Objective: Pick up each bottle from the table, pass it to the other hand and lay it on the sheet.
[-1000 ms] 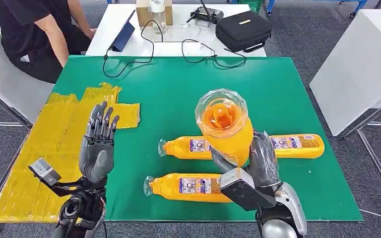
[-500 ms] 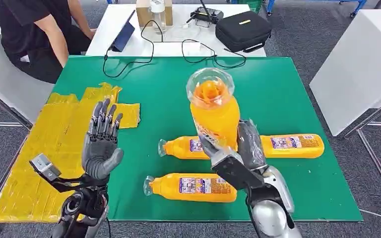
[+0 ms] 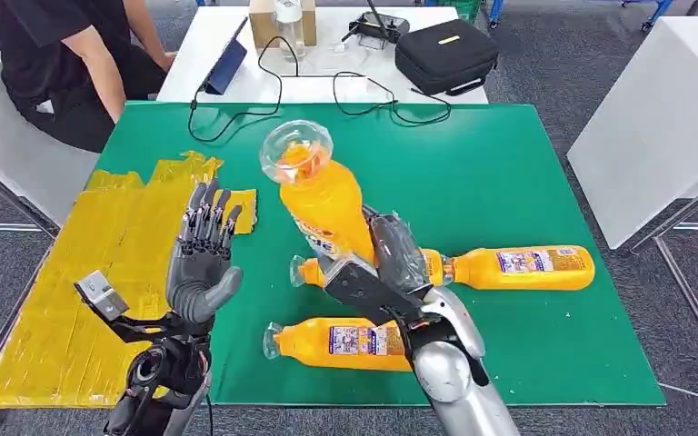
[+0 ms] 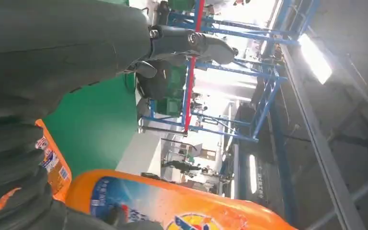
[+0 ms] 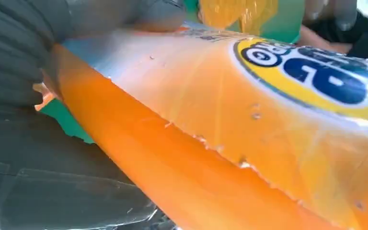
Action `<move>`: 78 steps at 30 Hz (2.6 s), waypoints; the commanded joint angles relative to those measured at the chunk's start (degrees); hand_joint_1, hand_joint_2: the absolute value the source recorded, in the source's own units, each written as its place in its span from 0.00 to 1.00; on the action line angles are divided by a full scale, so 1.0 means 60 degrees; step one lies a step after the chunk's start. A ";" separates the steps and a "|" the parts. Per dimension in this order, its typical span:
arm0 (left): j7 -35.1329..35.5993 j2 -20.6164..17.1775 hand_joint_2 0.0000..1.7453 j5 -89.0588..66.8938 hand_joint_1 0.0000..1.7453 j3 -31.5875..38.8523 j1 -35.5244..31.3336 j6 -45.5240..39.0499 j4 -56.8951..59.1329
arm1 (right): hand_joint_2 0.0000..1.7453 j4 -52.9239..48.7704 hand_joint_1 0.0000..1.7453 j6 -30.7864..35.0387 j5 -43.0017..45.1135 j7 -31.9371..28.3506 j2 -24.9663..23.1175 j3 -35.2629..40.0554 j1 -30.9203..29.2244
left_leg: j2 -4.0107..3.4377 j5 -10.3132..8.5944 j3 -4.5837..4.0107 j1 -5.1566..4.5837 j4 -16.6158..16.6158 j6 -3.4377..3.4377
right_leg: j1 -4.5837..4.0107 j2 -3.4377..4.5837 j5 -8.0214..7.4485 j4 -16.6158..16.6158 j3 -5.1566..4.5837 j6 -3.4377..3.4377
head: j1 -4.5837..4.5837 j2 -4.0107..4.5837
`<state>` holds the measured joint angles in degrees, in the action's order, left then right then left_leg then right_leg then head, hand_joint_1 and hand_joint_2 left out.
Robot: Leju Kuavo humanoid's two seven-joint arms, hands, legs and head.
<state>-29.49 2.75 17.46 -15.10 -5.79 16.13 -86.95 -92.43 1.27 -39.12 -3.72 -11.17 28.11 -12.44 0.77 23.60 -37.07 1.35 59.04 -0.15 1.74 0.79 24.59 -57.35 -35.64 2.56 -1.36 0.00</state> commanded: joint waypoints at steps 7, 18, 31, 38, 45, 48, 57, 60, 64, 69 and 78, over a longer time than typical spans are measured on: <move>0.0125 -0.0343 1.00 -0.0128 0.00 0.0159 0.0559 -0.0478 -0.0331 | 1.00 0.1828 0.93 -0.0448 -0.0265 0.0062 -0.0667 0.1537 -0.1248 | -0.0029 0.0014 0.0058 0.0005 -0.0013 -0.0010 | -0.0012 0.0007 0.0008 0.0017 0.0047 -0.0025 | 0.0000 0.0000; 0.0337 -0.0151 1.00 -0.0550 0.00 0.0111 0.1012 -0.0473 -0.1035 | 1.00 0.2727 0.94 -0.0495 -0.0292 0.0163 -0.0908 0.1647 -0.1669 | -0.0020 0.0008 0.0043 0.0003 -0.0010 -0.0008 | -0.0009 0.0002 0.0005 0.0013 0.0037 -0.0021 | -0.0004 0.0000; 0.0422 -0.0207 1.00 -0.0571 0.00 0.0184 0.0940 -0.0298 -0.1029 | 1.00 0.4542 0.93 -0.0376 -0.0292 0.0075 -0.0969 0.1860 -0.2107 | -0.0021 0.0012 0.0075 0.0005 -0.0019 -0.0012 | -0.0014 -0.0006 0.0009 0.0022 0.0069 -0.0034 | -0.0004 0.0000; 0.0427 -0.0201 1.00 -0.0567 0.00 0.0172 0.0834 -0.0289 -0.0903 | 1.00 0.4676 0.93 -0.0377 -0.0295 0.0078 -0.1001 0.1892 -0.2158 | -0.0001 0.0002 0.0035 0.0004 -0.0010 -0.0006 | -0.0008 -0.0015 0.0006 0.0012 0.0031 -0.0019 | 0.0000 0.0000; 0.0442 -0.0247 1.00 -0.0550 0.00 0.0110 0.0779 -0.0254 -0.0850 | 1.00 0.4744 0.94 -0.0376 -0.0308 0.0111 -0.0988 0.1951 -0.2223 | 0.0000 0.0002 0.0039 0.0003 -0.0011 -0.0007 | -0.0008 -0.0017 0.0006 0.0013 0.0033 -0.0020 | -0.0004 0.0000; 0.0494 -0.0270 1.00 -0.0518 0.00 -0.0053 0.0322 -0.0172 -0.0397 | 1.00 0.5306 0.96 -0.0389 -0.0346 0.0205 -0.1049 0.2166 -0.2495 | 0.0004 0.0000 0.0039 0.0004 -0.0011 -0.0007 | -0.0009 -0.0022 0.0006 0.0012 0.0035 -0.0022 | 0.0000 0.0000; 0.0753 -0.0275 1.00 -0.0461 0.00 -0.0254 -0.0346 -0.0463 0.0221 | 1.00 0.6630 0.93 -0.0510 -0.0519 0.0396 -0.1472 0.4011 -0.3074 | -0.0015 0.0006 0.0082 0.0009 -0.0021 -0.0003 | -0.0018 -0.0010 0.0009 0.0023 0.0069 -0.0040 | 0.0004 0.0000; 0.1004 -0.0258 1.00 -0.0843 0.00 -0.0204 -0.0304 -0.0730 0.0132 | 1.00 0.6547 0.94 -0.0526 -0.0410 0.0634 -0.1472 0.4878 -0.3179 | -0.0003 0.0000 0.0051 0.0008 -0.0011 0.0000 | -0.0014 -0.0015 0.0007 0.0014 0.0039 -0.0027 | -0.0004 0.0000; 0.1251 -0.0232 1.00 -0.1090 0.00 -0.0057 -0.0171 -0.0779 -0.0058 | 1.00 0.6279 0.92 -0.0546 -0.0296 0.0766 -0.1472 0.5333 -0.3264 | -0.0011 0.0009 0.0077 0.0006 -0.0015 -0.0005 | -0.0015 -0.0020 0.0019 0.0016 0.0066 -0.0037 | -0.0007 0.0000; 0.1522 -0.0125 1.00 -0.1387 0.00 0.0095 -0.0066 -0.0705 -0.0355 | 1.00 0.5966 0.92 -0.0680 -0.0098 0.1008 -0.1472 0.5739 -0.3433 | -0.0012 -0.0004 0.0029 0.0006 -0.0003 0.0001 | -0.0010 -0.0016 0.0006 0.0004 0.0017 -0.0024 | 0.0000 0.0000; 0.1494 -0.0294 1.00 -0.1573 1.00 0.0289 0.0248 -0.0445 -0.0561 | 1.00 0.6068 0.91 -0.0662 0.0206 0.1105 -0.1472 0.5966 -0.3623 | -0.0017 -0.0004 0.0034 0.0001 -0.0009 0.0001 | -0.0005 -0.0012 0.0006 0.0007 0.0019 -0.0022 | -0.0004 0.0000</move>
<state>-21.27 0.87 8.72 -10.40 -1.81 11.19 -92.26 -58.51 -1.38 -38.03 3.65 -19.56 53.79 -32.91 0.65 23.52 -37.04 1.37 59.05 -0.10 1.72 0.82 24.55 -57.36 -35.71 2.53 -1.38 0.00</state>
